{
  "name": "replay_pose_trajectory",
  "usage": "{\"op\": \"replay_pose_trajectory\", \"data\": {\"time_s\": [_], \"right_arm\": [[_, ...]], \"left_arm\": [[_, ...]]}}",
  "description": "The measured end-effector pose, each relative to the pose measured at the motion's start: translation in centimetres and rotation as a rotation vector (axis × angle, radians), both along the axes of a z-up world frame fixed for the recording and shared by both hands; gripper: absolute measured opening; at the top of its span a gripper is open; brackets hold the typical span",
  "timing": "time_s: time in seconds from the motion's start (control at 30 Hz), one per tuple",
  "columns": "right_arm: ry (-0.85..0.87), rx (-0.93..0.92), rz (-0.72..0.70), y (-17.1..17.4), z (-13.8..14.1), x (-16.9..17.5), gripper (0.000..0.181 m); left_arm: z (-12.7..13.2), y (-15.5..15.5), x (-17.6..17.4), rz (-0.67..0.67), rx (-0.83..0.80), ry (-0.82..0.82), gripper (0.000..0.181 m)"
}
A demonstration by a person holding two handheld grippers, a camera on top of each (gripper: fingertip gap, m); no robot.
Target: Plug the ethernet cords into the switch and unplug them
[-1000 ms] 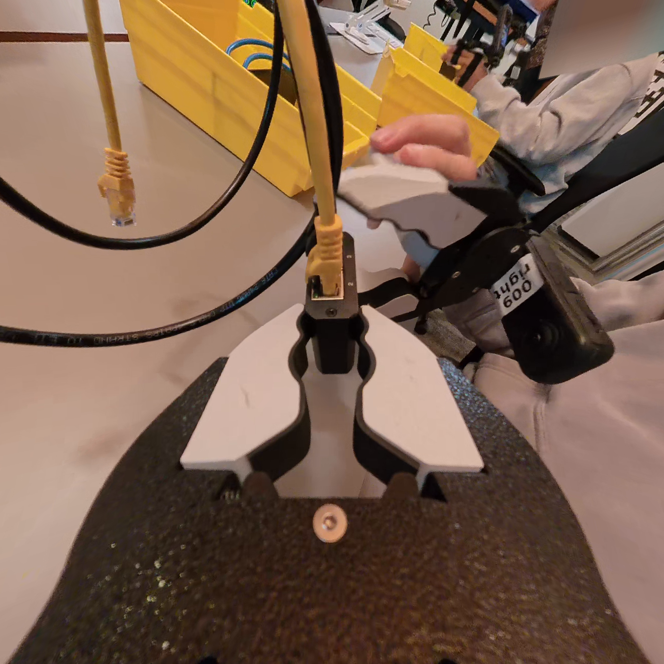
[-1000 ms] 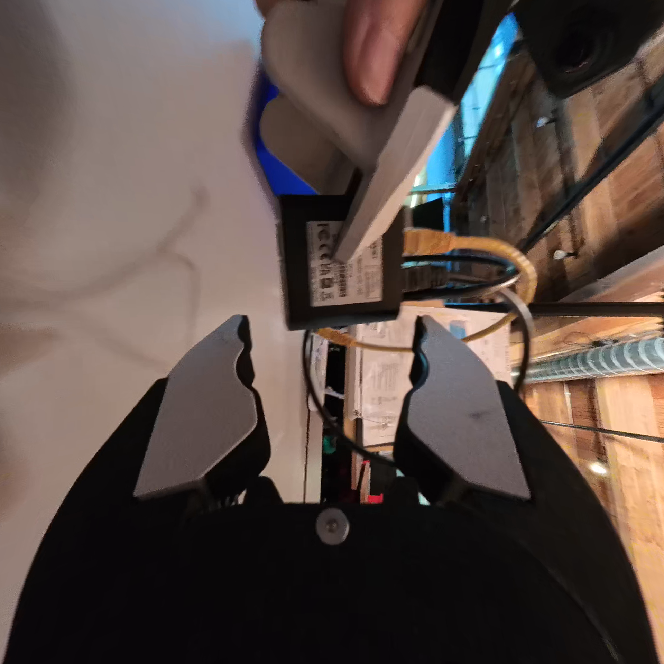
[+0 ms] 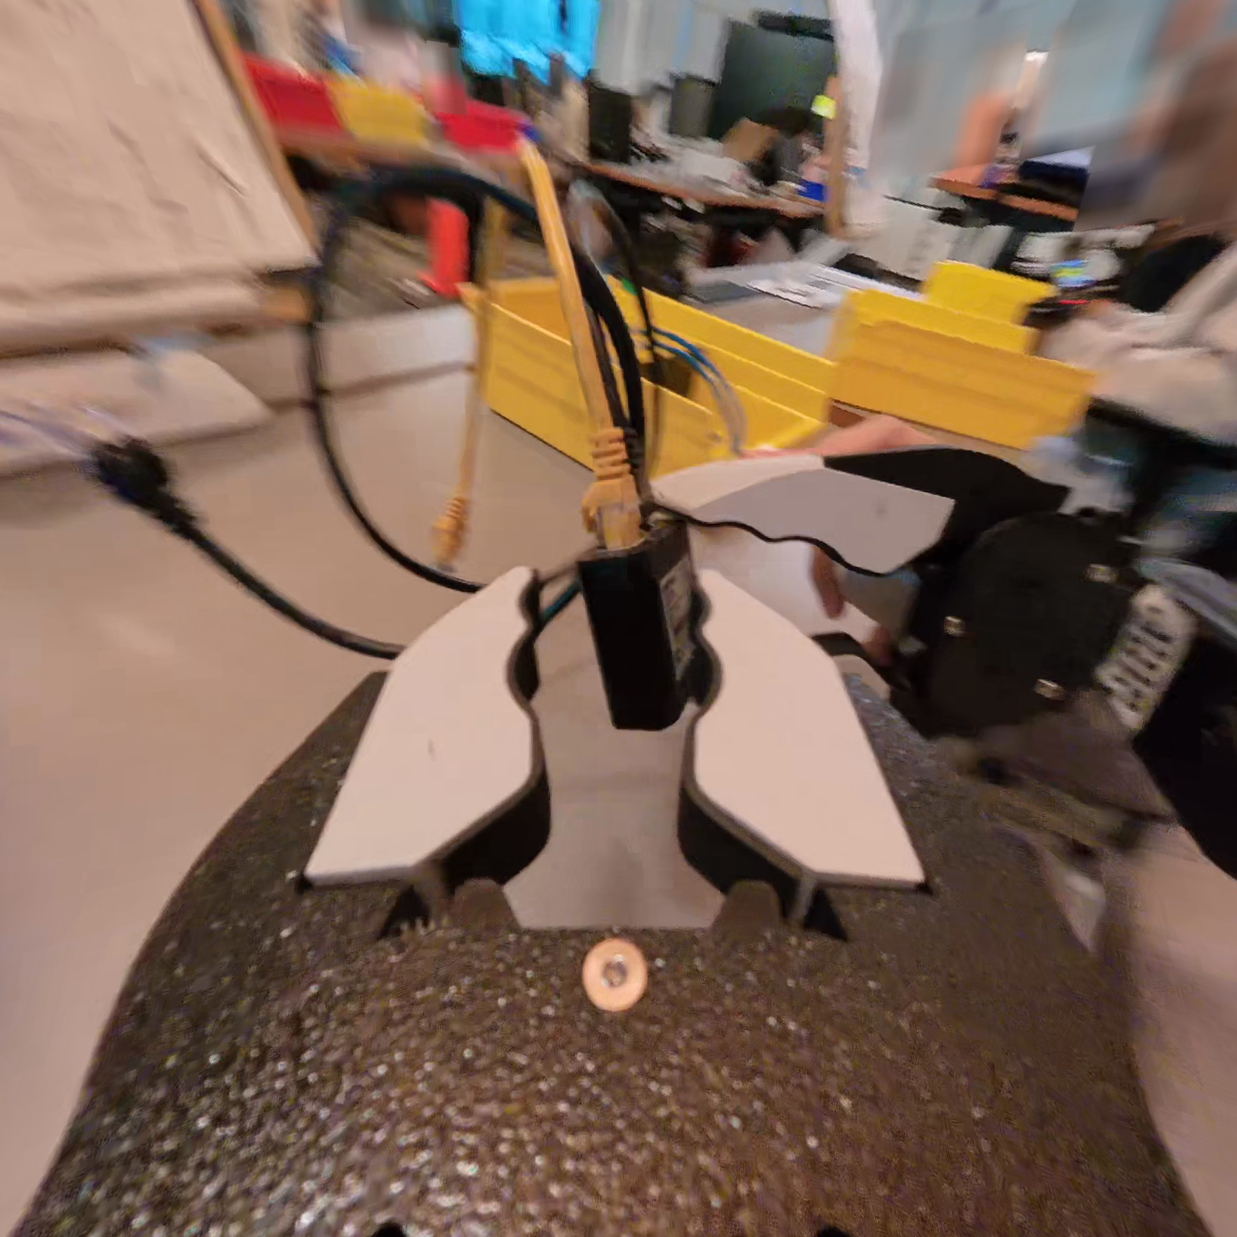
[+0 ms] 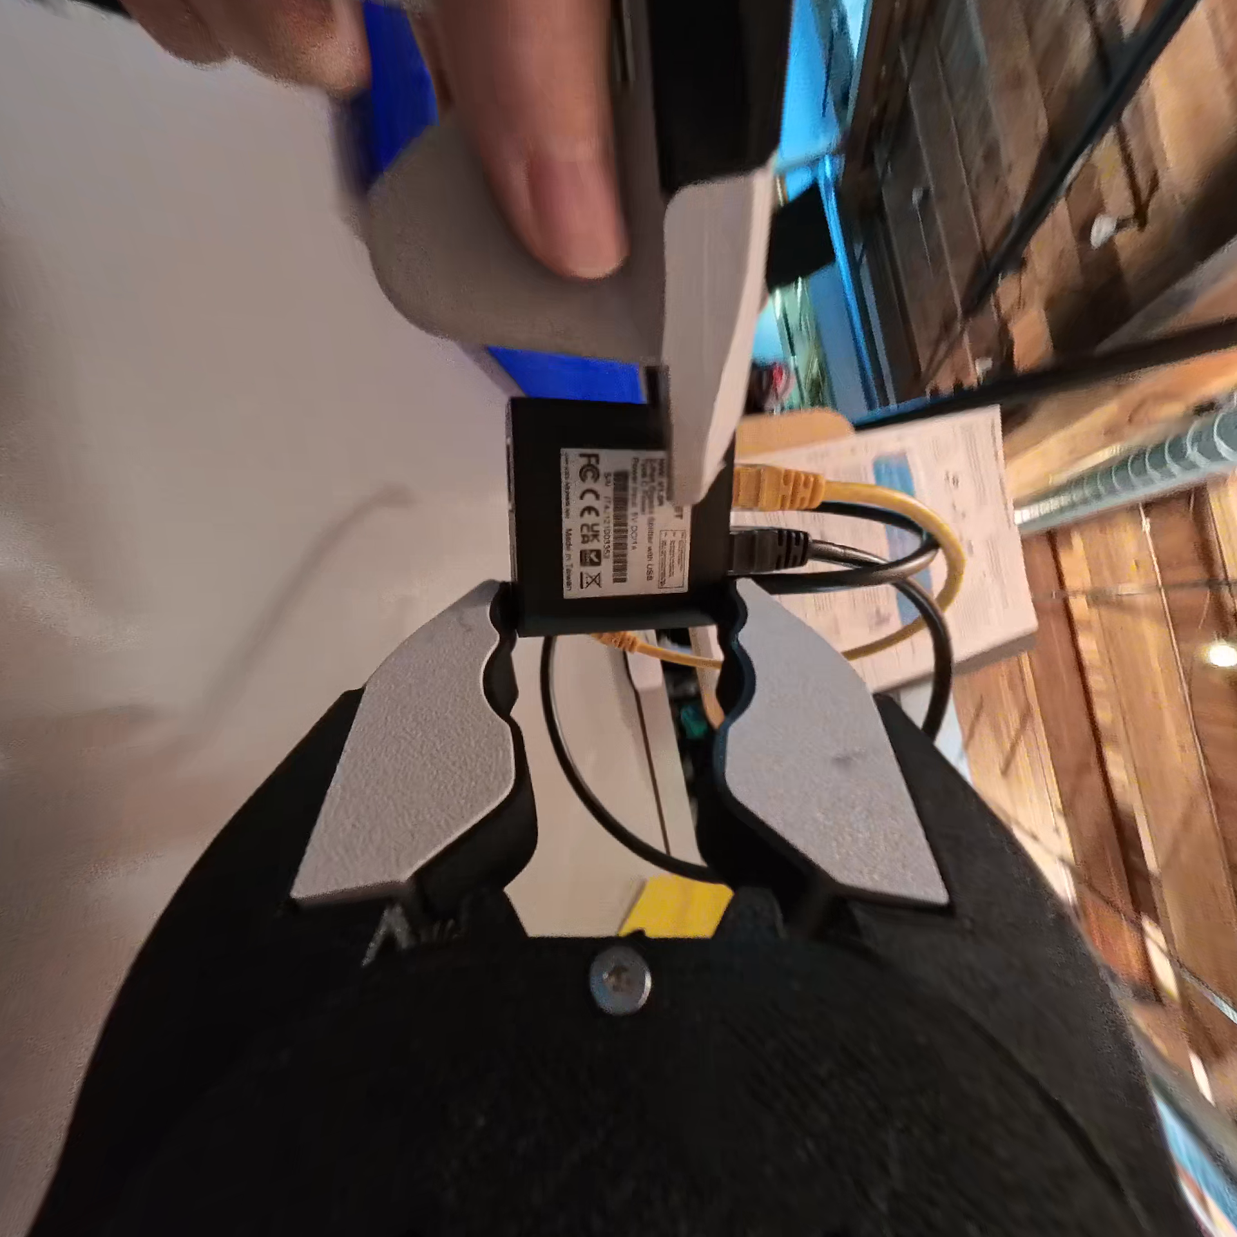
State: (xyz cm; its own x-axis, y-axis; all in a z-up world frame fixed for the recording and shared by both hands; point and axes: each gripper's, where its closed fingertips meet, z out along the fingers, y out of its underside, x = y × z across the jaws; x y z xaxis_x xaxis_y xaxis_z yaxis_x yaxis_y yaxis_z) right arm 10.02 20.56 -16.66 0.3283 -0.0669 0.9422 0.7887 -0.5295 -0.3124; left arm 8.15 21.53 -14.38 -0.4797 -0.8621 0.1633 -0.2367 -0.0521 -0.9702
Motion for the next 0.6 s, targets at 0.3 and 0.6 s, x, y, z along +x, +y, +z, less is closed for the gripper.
{"op": "replay_pose_trajectory", "data": {"time_s": [0.3, 0.6], "right_arm": [[-0.011, -0.043, -0.178, -1.1, -0.1, 1.9, 0.059], [-0.127, -0.112, -0.123, 0.0, -0.8, -0.2, 0.058]], "left_arm": [[-3.0, -1.1, 1.9, 0.265, 0.332, 0.048, 0.075], [-5.5, -1.1, 1.7, 0.249, 0.22, 0.226, 0.072]]}}
